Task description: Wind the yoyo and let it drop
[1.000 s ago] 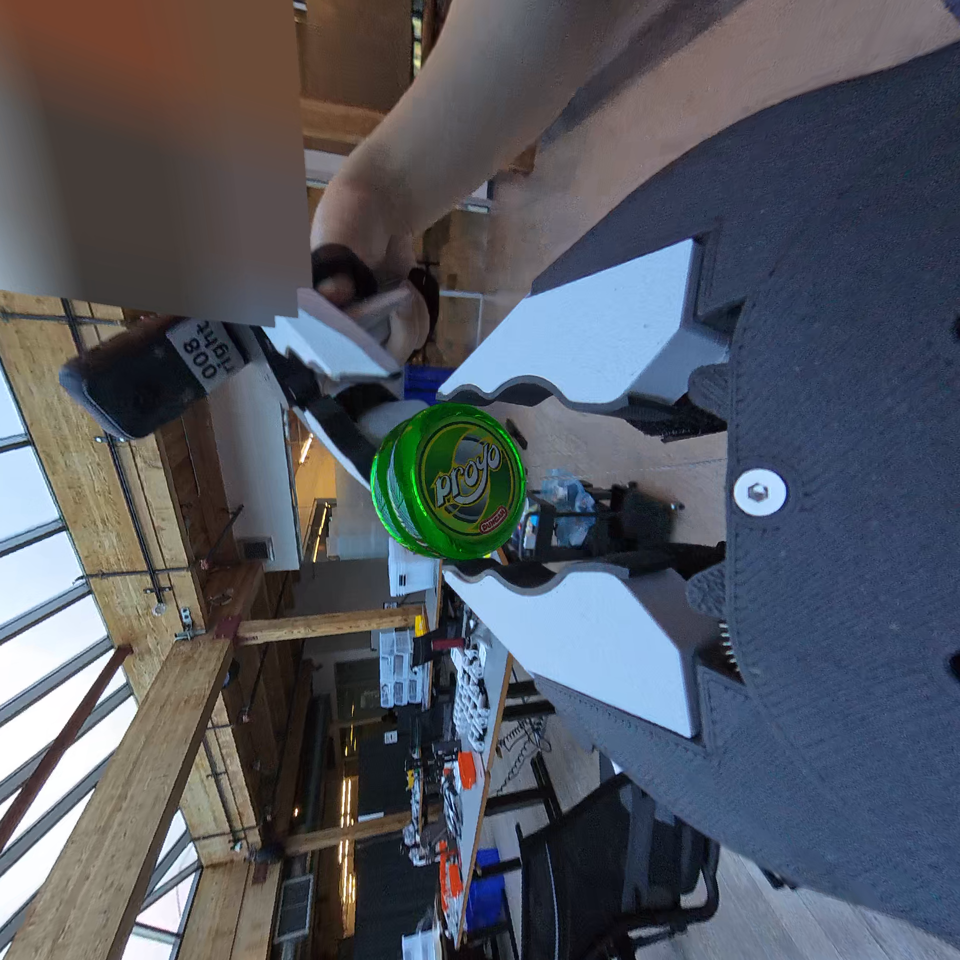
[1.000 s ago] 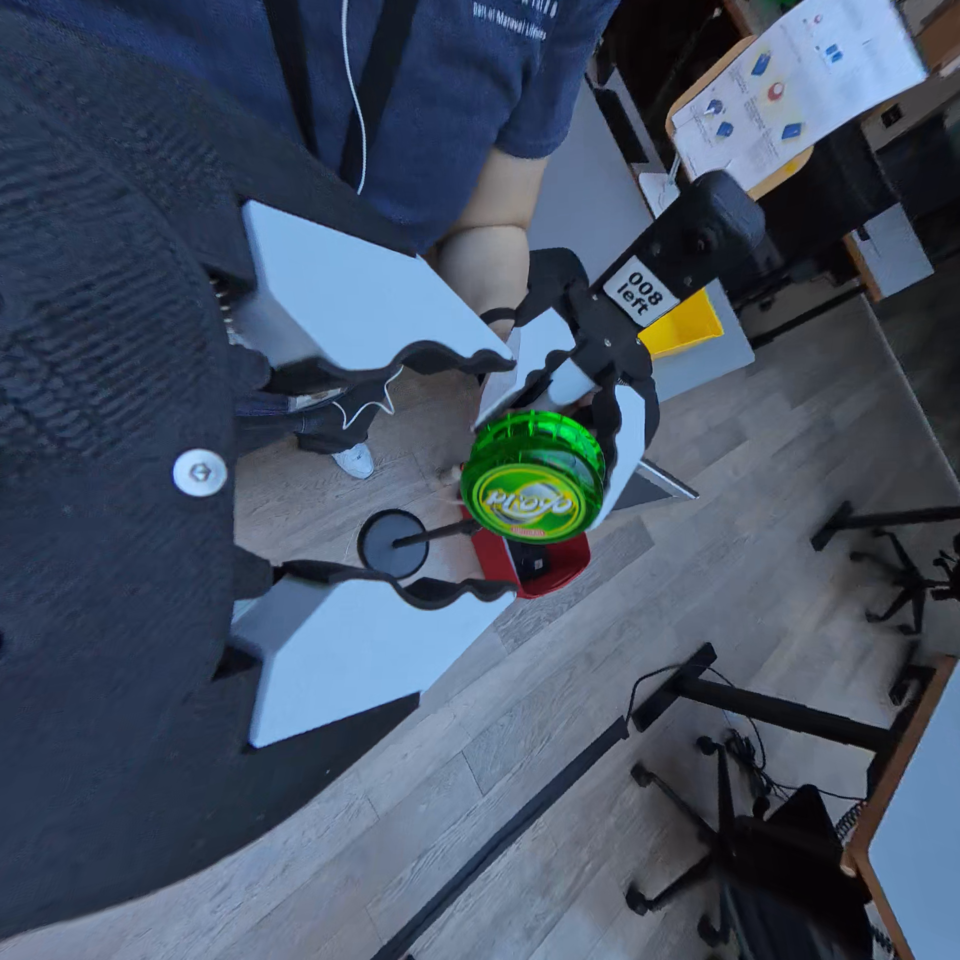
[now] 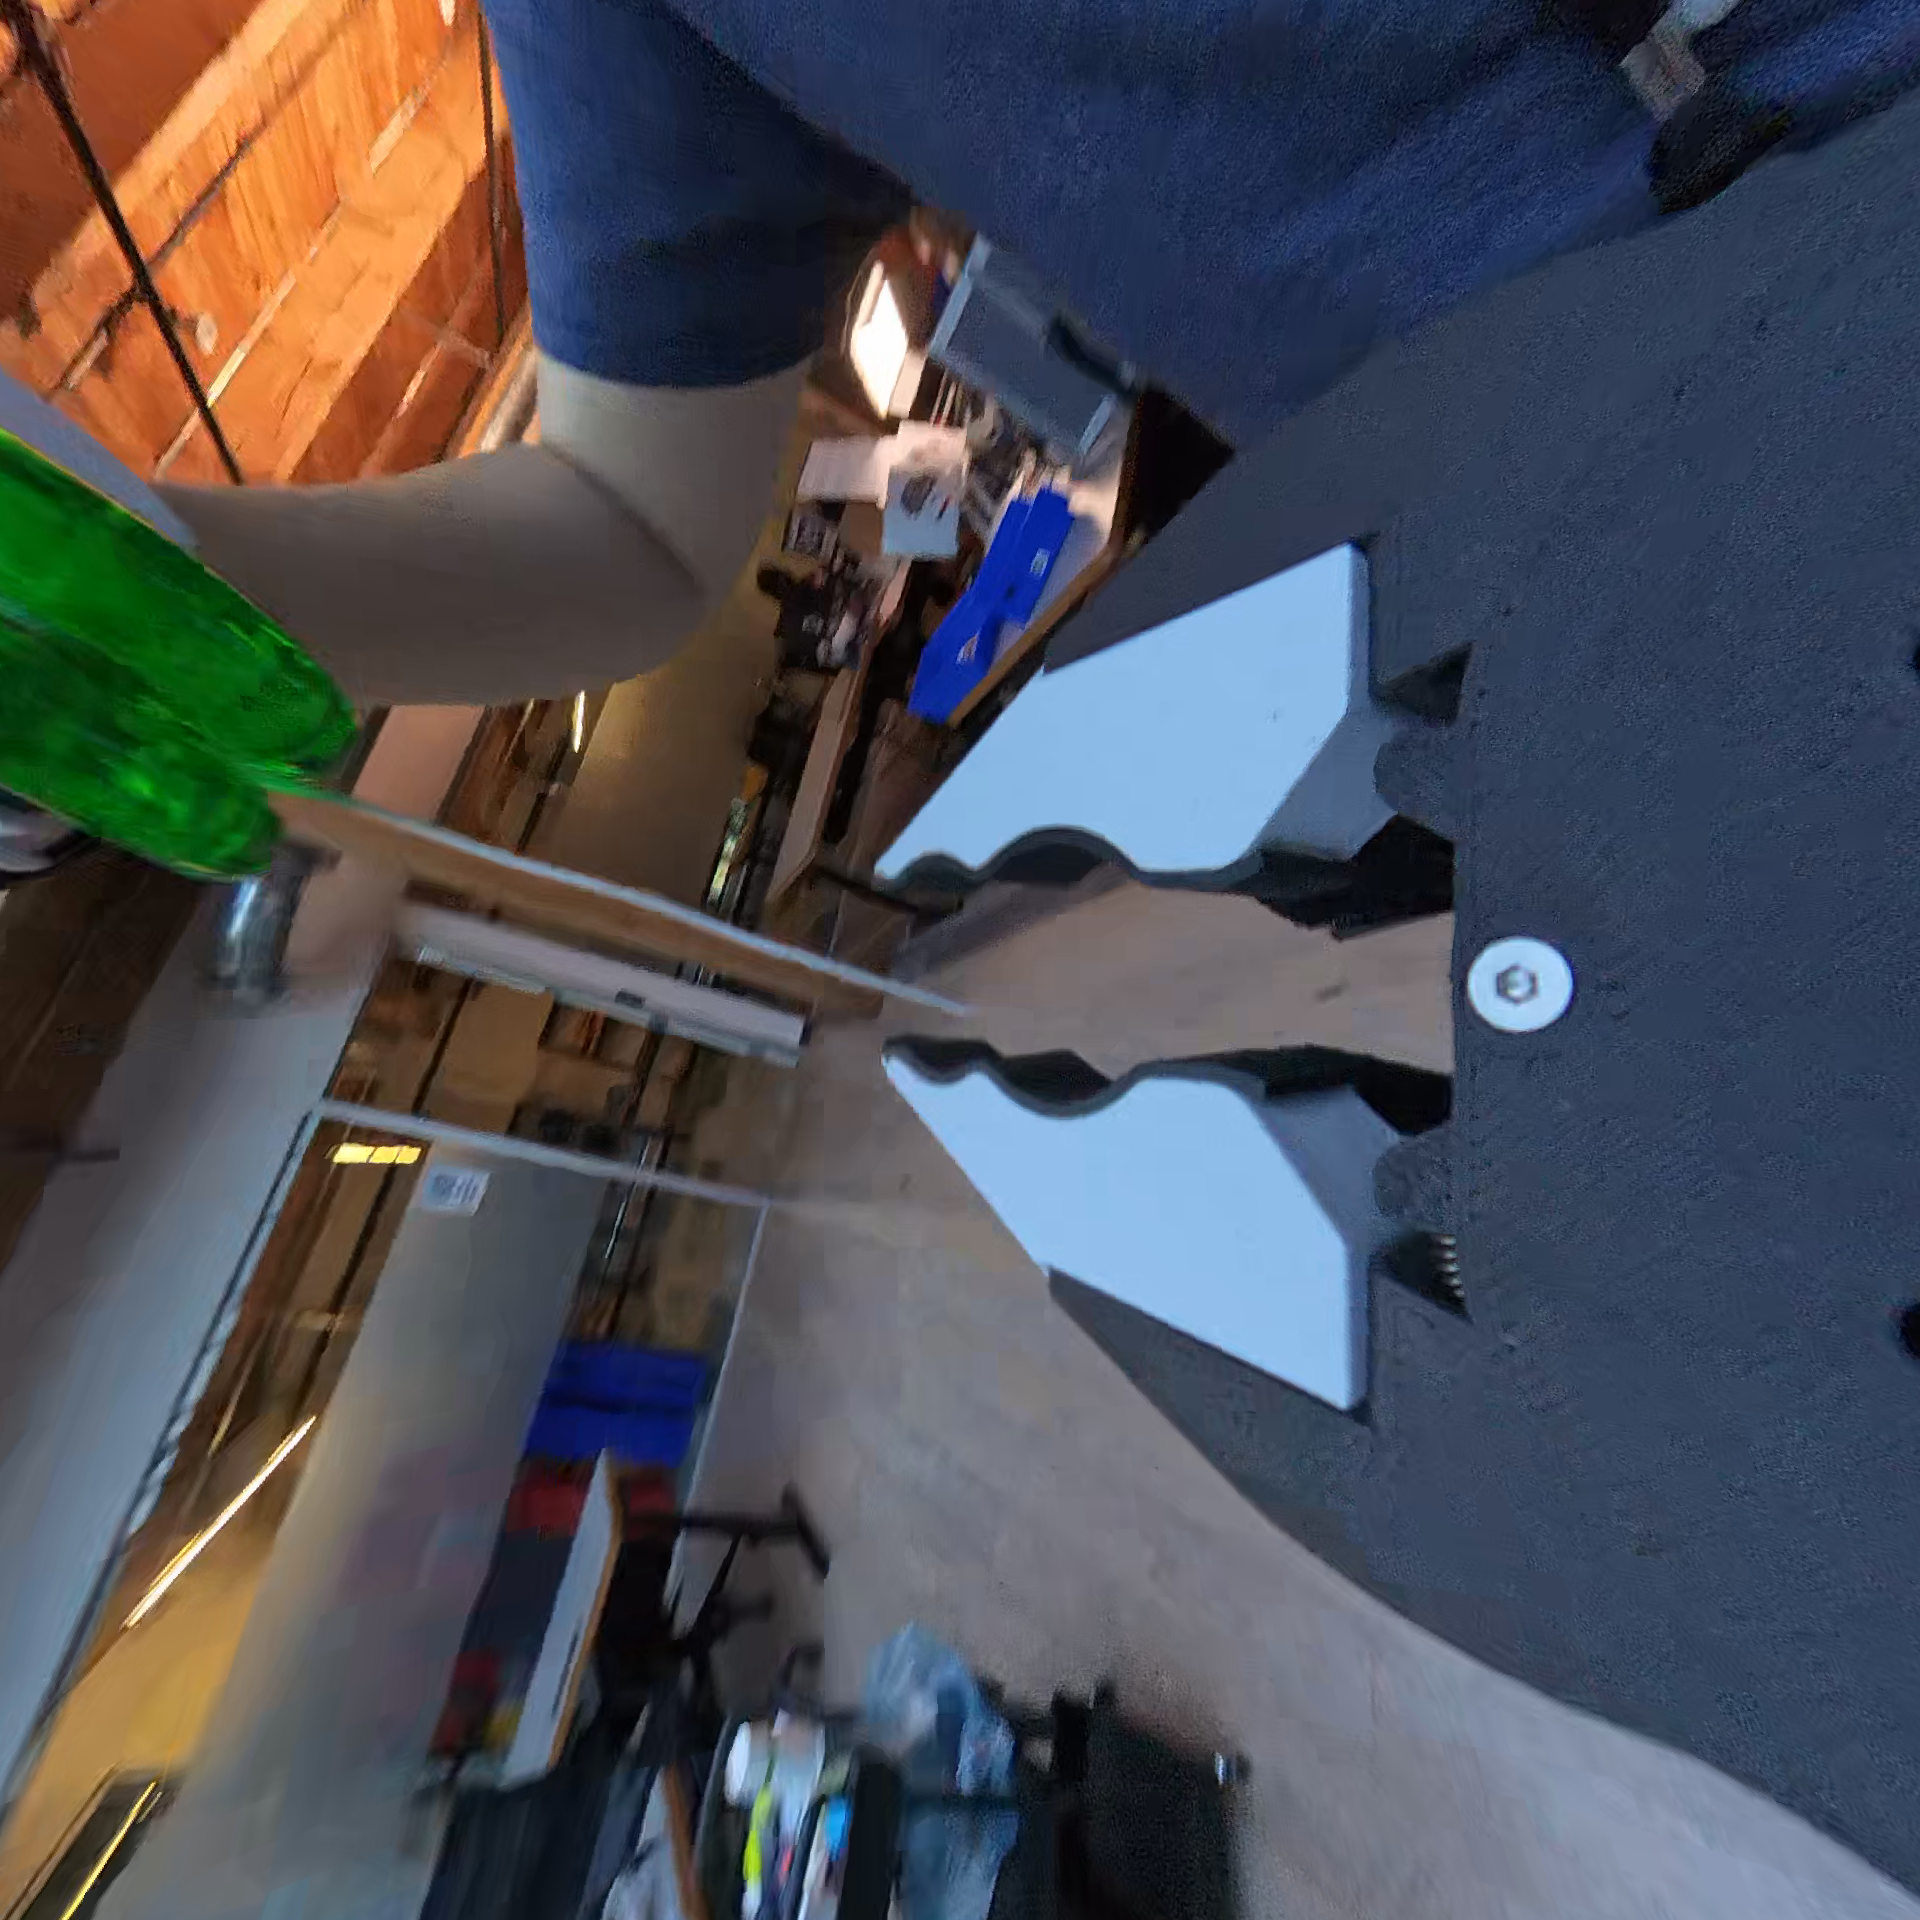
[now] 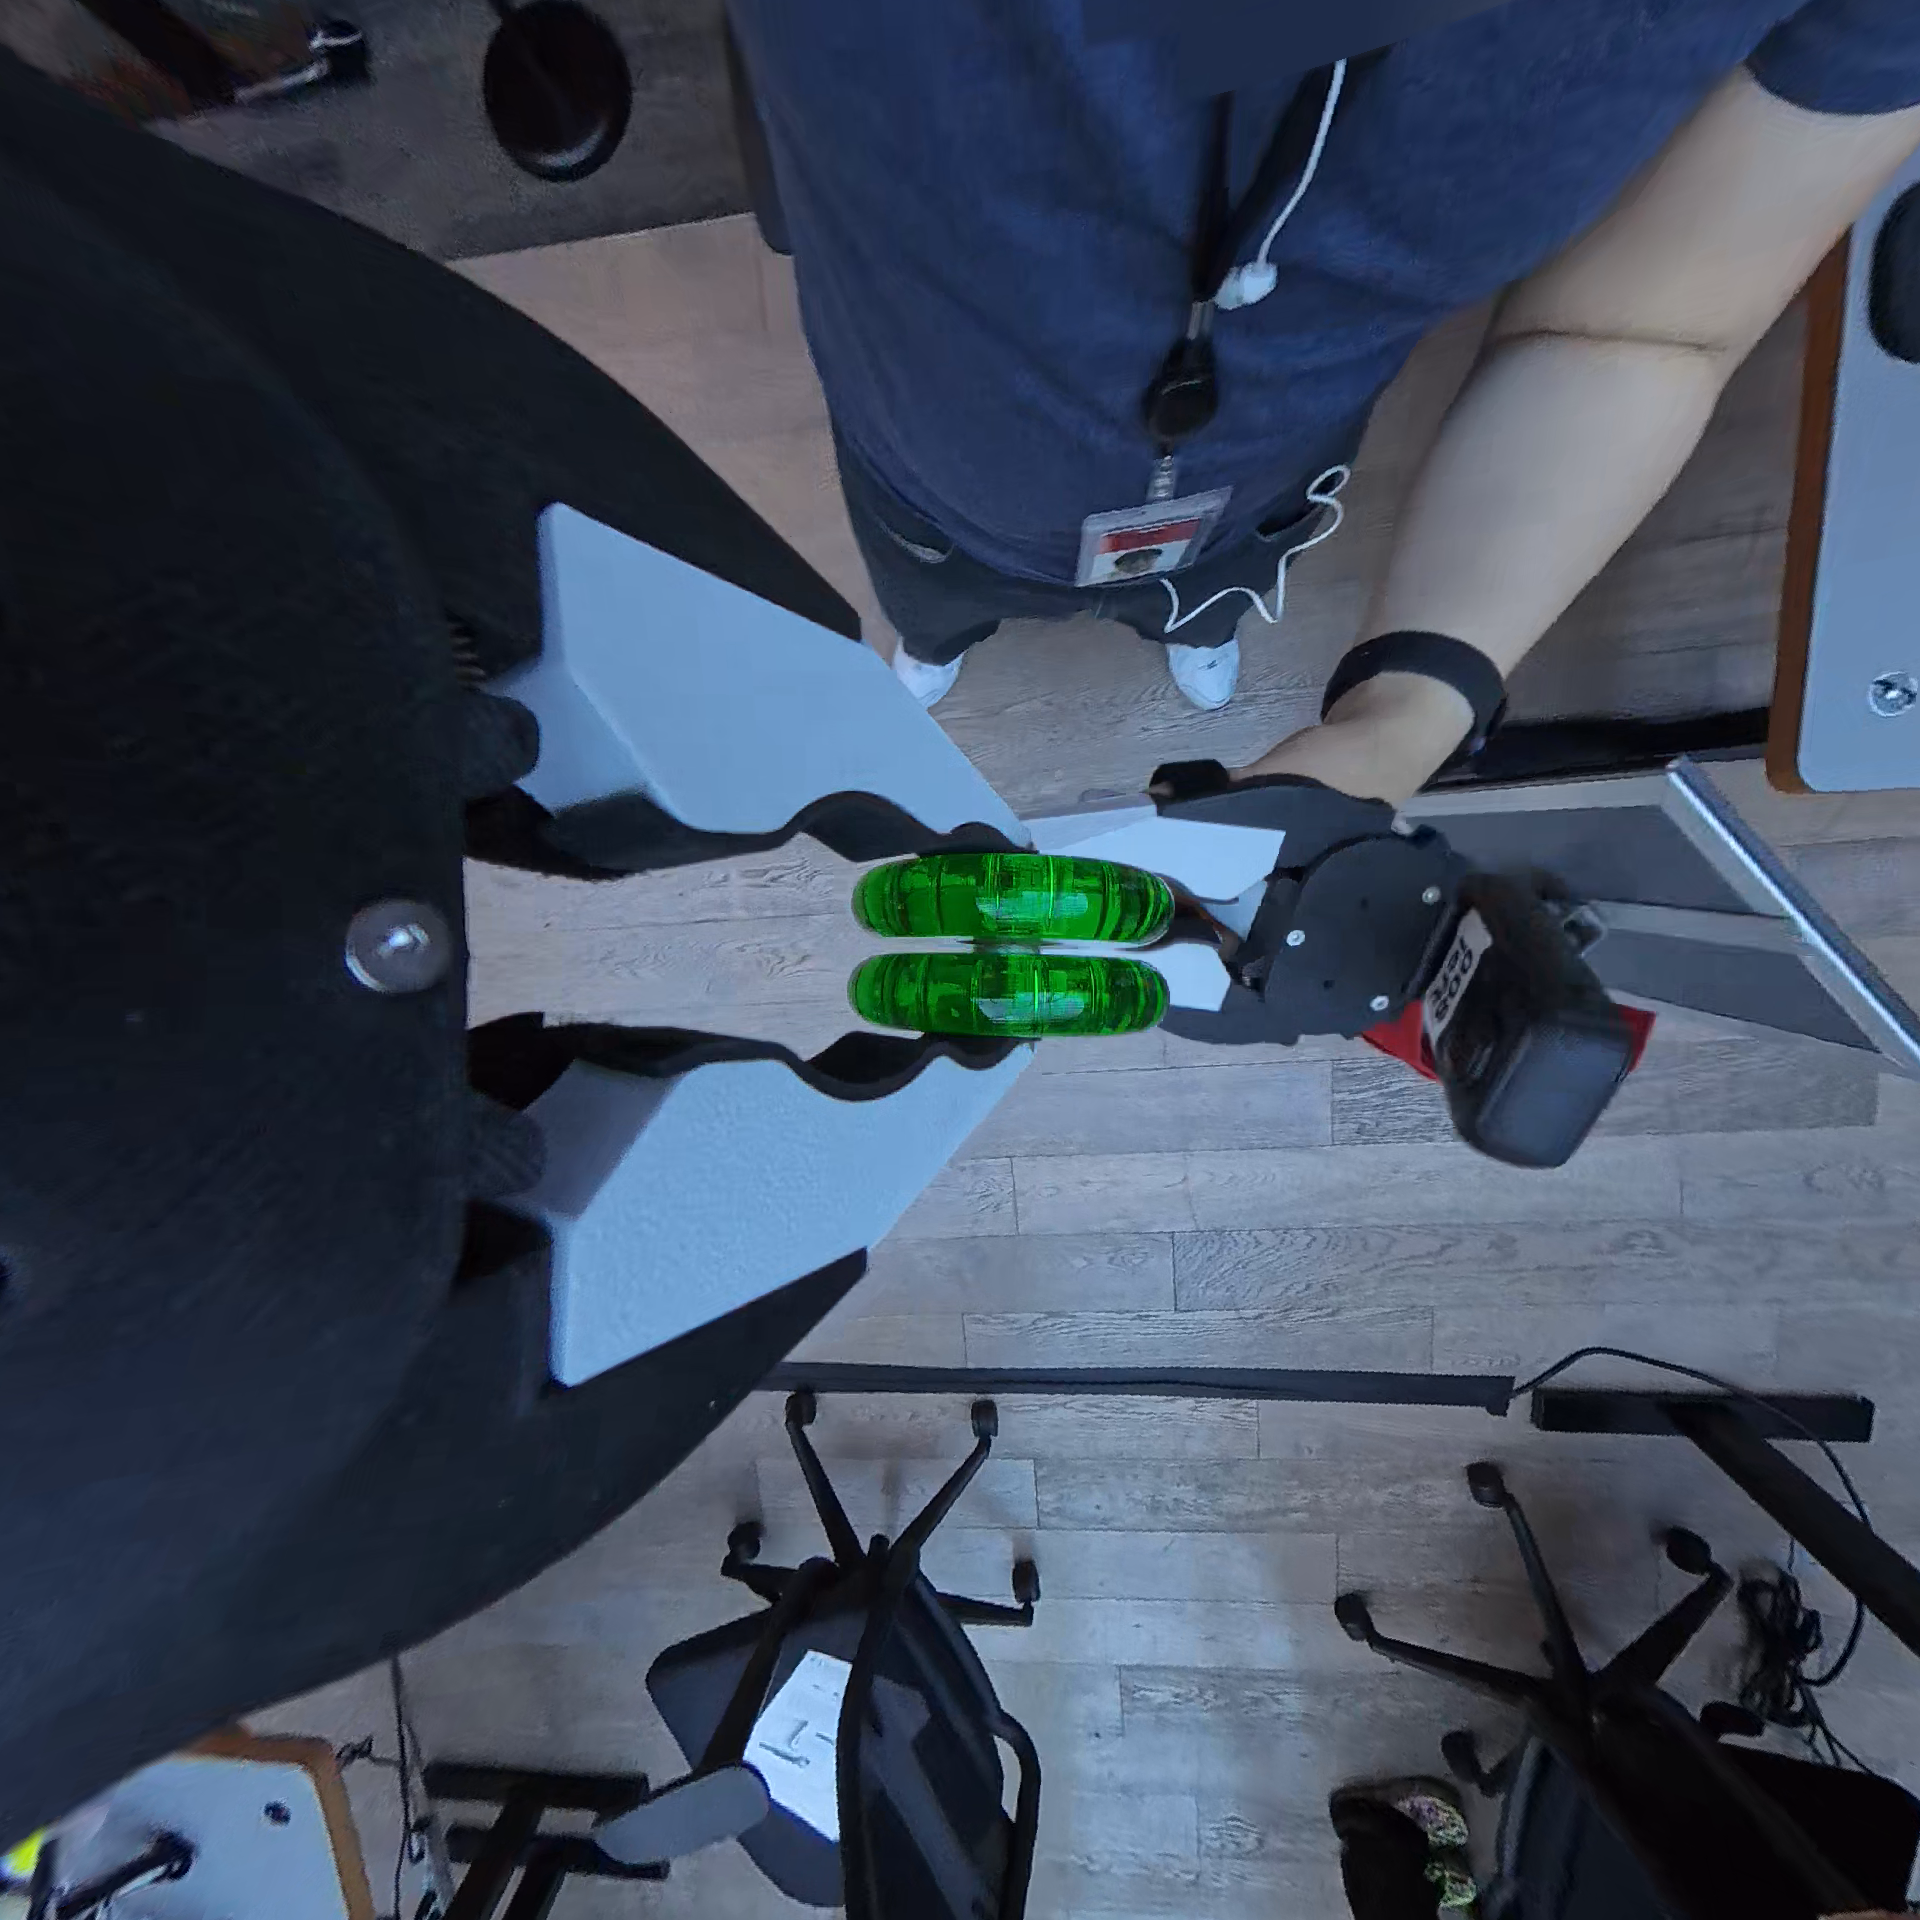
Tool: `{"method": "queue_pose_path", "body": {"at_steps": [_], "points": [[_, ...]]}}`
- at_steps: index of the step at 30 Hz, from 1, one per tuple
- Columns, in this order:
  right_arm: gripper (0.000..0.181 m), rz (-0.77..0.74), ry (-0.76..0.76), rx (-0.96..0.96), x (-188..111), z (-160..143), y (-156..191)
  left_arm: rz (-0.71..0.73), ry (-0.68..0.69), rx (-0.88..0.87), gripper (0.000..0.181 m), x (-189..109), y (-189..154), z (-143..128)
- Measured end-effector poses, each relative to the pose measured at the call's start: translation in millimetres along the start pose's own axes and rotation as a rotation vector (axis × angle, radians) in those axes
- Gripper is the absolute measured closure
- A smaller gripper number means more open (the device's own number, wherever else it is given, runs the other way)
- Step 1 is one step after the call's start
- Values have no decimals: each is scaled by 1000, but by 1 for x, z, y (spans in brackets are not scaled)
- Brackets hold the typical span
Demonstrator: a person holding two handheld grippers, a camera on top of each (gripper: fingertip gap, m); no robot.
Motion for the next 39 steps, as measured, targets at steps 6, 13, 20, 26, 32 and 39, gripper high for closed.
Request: {"method": "queue_pose_path", "body": {"at_steps": [6, 13, 20, 26, 32, 39], "points": [[153, -91, 220, -273, 1, -35, 11, -110, -175, -149, 181, -13, -10, 12], [153, -622, 217, -535, 16, -49, 1, -62, -231, -10, 181, -24, -77, 46], [154, -1199, -359, -369, -2, -30, -2, 169, -120, 297, 125, -11, -119, 69], [154, -982, -1180, -70, -20, -20, 15, 195, -179, 390, 121, -44, -110, 115], [154, -677, -1609, -46, -15, -9, 23, 62, -118, 440, 119, -12, -110, 124], [155, -520, -1517, -53, 8, -12, 31, 25, -90, 487, 139, 3, -105, 102]]}}
Point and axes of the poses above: each gripper's, where its closed fingertips meet, x out along the fingers, z out of its top, y = z × x across the jaws, the point moved 5 cm from there along -x, back along the fingers, and after that the axes turned 14 degrees about -x, right-handed, at the moved point
